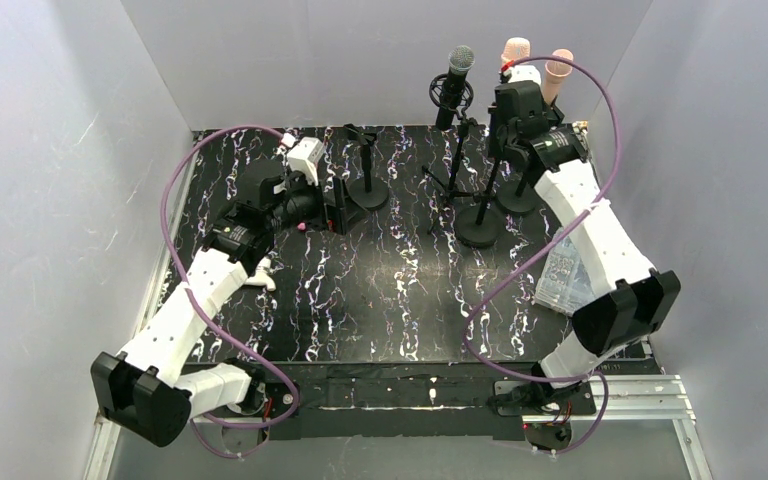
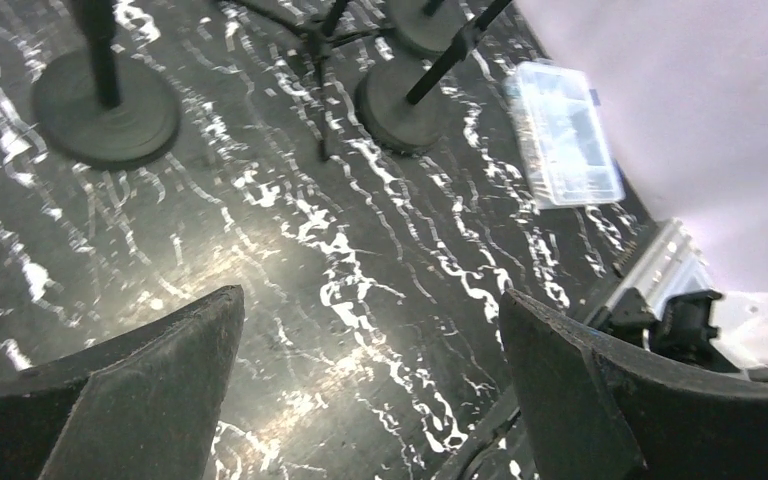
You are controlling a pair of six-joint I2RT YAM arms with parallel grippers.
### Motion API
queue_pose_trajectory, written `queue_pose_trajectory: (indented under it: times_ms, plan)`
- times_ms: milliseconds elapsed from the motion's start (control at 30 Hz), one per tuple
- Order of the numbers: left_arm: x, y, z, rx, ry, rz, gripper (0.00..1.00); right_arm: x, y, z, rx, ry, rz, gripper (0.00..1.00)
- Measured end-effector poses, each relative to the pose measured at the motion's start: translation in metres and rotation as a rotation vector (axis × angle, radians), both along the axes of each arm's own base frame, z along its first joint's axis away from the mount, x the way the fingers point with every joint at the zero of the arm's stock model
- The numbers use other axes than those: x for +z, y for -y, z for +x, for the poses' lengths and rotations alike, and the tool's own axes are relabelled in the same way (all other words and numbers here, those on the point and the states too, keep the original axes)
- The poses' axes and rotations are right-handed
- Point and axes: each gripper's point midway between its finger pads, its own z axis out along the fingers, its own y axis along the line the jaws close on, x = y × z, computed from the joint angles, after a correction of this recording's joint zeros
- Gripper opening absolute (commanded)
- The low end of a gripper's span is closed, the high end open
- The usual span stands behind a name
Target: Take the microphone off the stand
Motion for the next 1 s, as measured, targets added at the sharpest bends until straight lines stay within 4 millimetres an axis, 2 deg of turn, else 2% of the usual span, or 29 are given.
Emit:
queue_pose_trajectory:
  times_ms: [233,433,567,800,900,1000]
  plan:
    - [0.017,0.031,-0.005,-0.164,0.047,-0.097,0.98,0.014,0.003,-0.038,0.064,-0.034,0.024,0.01]
    - [0.015,0.063,-0.013,-0.306,0.070,-0.126,0.98,0.023,-0.012,-0.059,0.176,-0.048,0.088,0.01]
    - [0.022,0.080,-0.013,-0.373,0.109,-0.128,0.96,0.022,-0.034,-0.070,0.293,-0.081,0.151,0.01]
    - [0.046,0.096,-0.001,-0.448,0.209,-0.159,0.90,0.027,-0.080,-0.093,0.514,-0.126,0.277,0.01]
    - [0.048,0.102,0.000,-0.488,0.229,-0.176,0.86,0.036,-0.096,-0.103,0.591,-0.128,0.334,0.01]
    - [0.045,0.107,-0.001,-0.524,0.226,-0.189,0.76,0.052,-0.111,-0.111,0.659,-0.106,0.383,0.01]
